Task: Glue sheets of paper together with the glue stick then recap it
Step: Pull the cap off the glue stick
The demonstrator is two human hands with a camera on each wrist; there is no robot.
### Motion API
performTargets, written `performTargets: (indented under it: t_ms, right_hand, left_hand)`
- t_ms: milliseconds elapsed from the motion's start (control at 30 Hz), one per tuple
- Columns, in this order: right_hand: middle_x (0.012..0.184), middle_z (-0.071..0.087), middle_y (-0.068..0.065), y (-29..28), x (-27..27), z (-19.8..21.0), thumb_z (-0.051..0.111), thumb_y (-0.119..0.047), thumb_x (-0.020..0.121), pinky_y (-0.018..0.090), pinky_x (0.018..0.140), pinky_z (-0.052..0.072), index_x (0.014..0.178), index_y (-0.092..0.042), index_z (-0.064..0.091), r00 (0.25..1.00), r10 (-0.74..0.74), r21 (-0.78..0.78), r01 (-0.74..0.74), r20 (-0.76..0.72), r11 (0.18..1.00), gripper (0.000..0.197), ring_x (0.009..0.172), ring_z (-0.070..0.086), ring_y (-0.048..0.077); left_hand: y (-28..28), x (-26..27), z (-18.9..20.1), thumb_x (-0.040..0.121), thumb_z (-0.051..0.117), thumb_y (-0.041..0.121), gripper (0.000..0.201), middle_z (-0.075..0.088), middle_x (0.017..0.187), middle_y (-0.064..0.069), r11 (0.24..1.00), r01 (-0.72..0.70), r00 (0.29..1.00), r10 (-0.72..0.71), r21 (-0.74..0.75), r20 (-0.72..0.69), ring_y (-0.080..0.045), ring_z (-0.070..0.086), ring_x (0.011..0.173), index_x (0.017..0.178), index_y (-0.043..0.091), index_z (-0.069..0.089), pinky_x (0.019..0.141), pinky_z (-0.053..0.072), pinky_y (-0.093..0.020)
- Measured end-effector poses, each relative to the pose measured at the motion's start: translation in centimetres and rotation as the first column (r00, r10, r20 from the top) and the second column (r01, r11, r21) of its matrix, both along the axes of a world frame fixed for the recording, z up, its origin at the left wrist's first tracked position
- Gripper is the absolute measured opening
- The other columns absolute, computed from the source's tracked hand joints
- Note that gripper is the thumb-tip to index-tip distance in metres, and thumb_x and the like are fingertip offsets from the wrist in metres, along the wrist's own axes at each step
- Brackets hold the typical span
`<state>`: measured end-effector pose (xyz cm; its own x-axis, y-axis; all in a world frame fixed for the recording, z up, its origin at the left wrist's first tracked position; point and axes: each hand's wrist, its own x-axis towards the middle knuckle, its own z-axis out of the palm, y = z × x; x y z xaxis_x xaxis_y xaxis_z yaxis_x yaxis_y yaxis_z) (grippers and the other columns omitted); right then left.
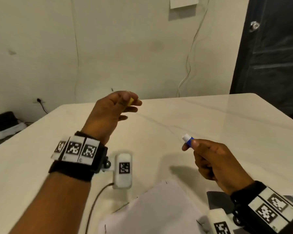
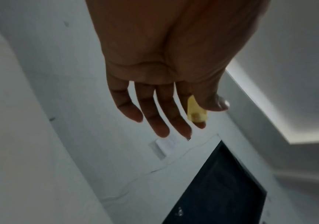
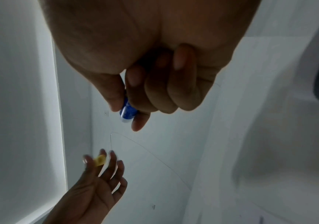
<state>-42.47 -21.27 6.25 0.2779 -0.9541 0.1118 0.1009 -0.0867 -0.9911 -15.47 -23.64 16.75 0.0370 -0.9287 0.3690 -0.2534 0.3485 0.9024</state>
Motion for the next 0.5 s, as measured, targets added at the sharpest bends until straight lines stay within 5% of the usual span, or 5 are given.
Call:
performTargets:
  t_ms: [100,167,267,367,500]
  right_hand:
    - [0.068,0.017,0.014,0.1,0.3,-0.1,0.051,-0.035,0.099,0.032,0.051,0.011,0.091,-0.014,0.075,0.999,-0.011,-0.001,0.011,-0.035,1.000,0.033,0.057,0.010,0.023]
    - [0.067,0.018,0.011,0.1,0.3,0.1,0.050,-0.034,0.100,0.032,0.052,0.011,0.091,-0.014,0.075,0.999,-0.024,0.006,0.025,-0.041,1.000,0.033,0.058,0.010,0.023]
    - [0.069,0.019,0.011,0.1,0.2,0.1,0.051,-0.035,0.099,0.034,0.053,0.011,0.091,-0.014,0.075,0.999,-0.038,0.020,0.039,-0.032,0.999,0.033,0.059,0.010,0.024]
    - [0.067,0.020,0.010,0.0,0.2,0.1,0.051,-0.037,0.098,0.033,0.052,0.011,0.092,-0.014,0.075,0.998,-0.041,0.027,0.042,-0.053,0.999,0.034,0.057,0.012,0.022]
    - [0.058,0.030,0.006,0.2,0.6,0.1,0.054,-0.043,0.093,0.028,0.048,0.014,0.090,-0.013,0.072,0.988,0.043,0.065,-0.033,-0.149,0.997,0.035,0.048,0.017,0.018]
  left_hand:
    - [-3.2,2.0,-0.7,0.093,0.062,0.031,0.018,0.070,0.089,0.007,0.996,-0.092,0.926,0.088,-0.007,0.368,0.006,0.059,0.069,0.101,0.020,0.074,0.064,0.045,-0.014]
    - [-5.2,3.1,-2.4,0.088,0.069,0.027,0.017,0.073,0.092,0.000,0.989,-0.149,0.849,0.121,0.014,0.514,0.006,0.059,0.067,0.101,0.017,0.076,0.058,0.041,-0.004]
    - [-7.2,4.4,-5.4,0.080,0.078,0.026,0.018,0.073,0.092,0.001,0.957,-0.278,0.683,0.140,0.078,0.717,-0.010,0.061,0.079,0.097,0.021,0.077,0.075,0.049,-0.018]
    - [-8.1,4.3,-7.9,0.073,0.084,0.024,0.027,0.074,0.098,-0.002,0.934,-0.310,0.508,0.003,0.180,0.861,-0.017,0.066,0.090,0.098,0.017,0.075,0.085,0.052,-0.025]
    - [-8.1,3.9,-9.3,0.071,0.085,0.024,0.030,0.075,0.100,-0.005,0.918,-0.299,0.470,-0.096,0.261,0.877,-0.021,0.069,0.096,0.098,0.014,0.076,0.077,0.050,-0.022]
